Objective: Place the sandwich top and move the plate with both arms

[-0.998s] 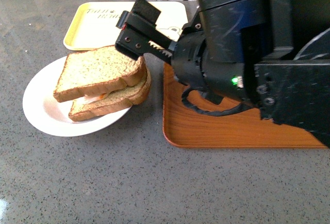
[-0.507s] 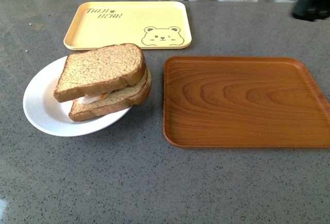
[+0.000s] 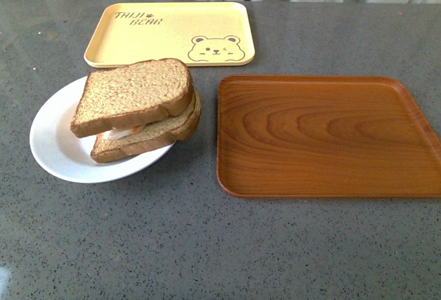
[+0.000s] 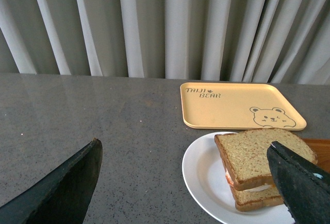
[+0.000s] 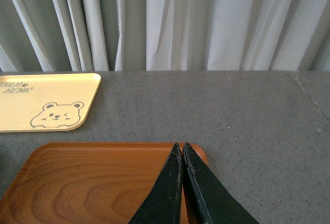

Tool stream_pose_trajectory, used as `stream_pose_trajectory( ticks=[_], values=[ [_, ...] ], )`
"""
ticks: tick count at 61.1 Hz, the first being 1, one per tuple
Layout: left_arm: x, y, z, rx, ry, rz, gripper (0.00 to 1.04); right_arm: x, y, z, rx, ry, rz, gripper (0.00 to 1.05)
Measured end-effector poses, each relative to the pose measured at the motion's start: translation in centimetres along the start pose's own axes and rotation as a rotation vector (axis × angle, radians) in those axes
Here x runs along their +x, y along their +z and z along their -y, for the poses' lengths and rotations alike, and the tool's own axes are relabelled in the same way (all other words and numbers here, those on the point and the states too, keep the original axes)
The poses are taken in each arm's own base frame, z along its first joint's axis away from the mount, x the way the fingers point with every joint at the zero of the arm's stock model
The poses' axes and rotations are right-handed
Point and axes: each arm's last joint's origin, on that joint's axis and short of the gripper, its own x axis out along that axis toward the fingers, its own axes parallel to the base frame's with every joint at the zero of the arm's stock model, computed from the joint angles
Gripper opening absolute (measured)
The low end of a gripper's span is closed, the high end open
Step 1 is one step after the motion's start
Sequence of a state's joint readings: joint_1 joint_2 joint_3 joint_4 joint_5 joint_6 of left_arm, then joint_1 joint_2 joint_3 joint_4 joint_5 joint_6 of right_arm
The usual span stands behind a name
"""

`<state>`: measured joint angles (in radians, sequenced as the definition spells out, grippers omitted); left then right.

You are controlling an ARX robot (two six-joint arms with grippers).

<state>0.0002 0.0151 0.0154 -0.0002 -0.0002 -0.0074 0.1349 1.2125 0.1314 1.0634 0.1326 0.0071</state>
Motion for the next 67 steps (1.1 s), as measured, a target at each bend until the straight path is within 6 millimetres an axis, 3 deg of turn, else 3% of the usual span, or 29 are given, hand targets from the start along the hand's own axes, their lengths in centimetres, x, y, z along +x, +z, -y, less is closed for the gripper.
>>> stream_pose_trajectory(
  ticks=[26,67],
  values=[
    [0.0,0.0,0.0,0.0,0.0,0.0,0.96,-3.7,0.0,2.1,0.001,-0.005,0.0,0.02],
    [0.0,0.0,0.0,0.0,0.0,0.0,0.96,-6.8,1.1,2.1,0.001,0.001,0.038,0.02]
  ],
)
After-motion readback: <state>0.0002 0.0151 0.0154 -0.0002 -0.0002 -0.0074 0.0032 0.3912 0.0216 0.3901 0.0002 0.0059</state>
